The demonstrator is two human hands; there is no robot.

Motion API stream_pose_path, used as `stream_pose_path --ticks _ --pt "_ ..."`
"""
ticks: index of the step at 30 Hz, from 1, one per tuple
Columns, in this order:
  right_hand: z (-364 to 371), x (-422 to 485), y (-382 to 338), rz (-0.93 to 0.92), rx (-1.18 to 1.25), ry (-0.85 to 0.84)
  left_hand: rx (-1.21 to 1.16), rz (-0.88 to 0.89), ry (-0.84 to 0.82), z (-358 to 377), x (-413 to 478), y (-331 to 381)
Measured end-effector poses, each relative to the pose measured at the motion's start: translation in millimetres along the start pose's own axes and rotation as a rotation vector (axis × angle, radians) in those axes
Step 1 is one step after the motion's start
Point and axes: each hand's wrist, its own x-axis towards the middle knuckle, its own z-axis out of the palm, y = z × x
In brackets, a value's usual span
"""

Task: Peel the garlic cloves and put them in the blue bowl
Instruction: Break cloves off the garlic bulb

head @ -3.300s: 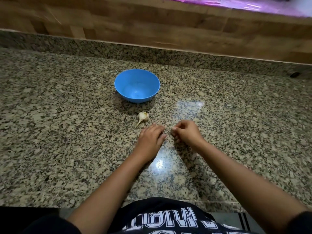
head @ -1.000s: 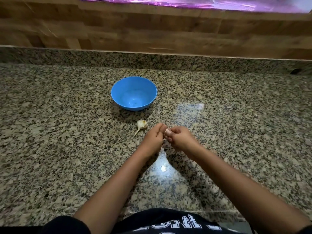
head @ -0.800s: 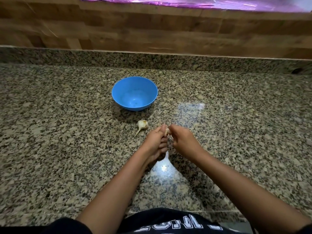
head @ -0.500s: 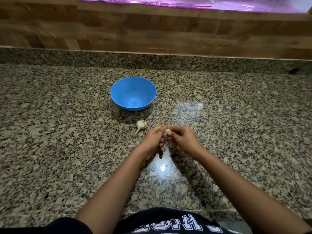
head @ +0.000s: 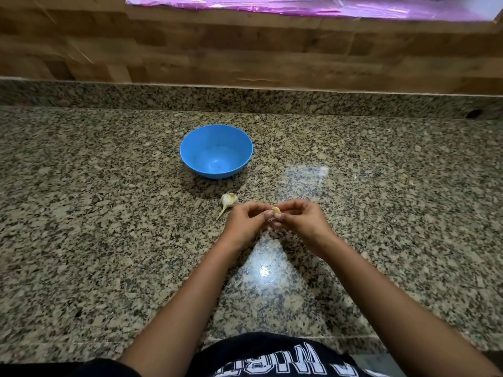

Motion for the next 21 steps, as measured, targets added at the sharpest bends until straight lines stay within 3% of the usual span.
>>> stream_pose_path --ticks 9,21 --pt "-3.0 -3.0 -3.7 0.055 0.213 -0.075 -0.017 0.119 0.063 0.0 -2.9 3.2" --pt "-3.7 -2.3 -7.2 0.166 0.354 -0.082 0.018 0.082 -0.117 -6.8 -1.9 4.5"
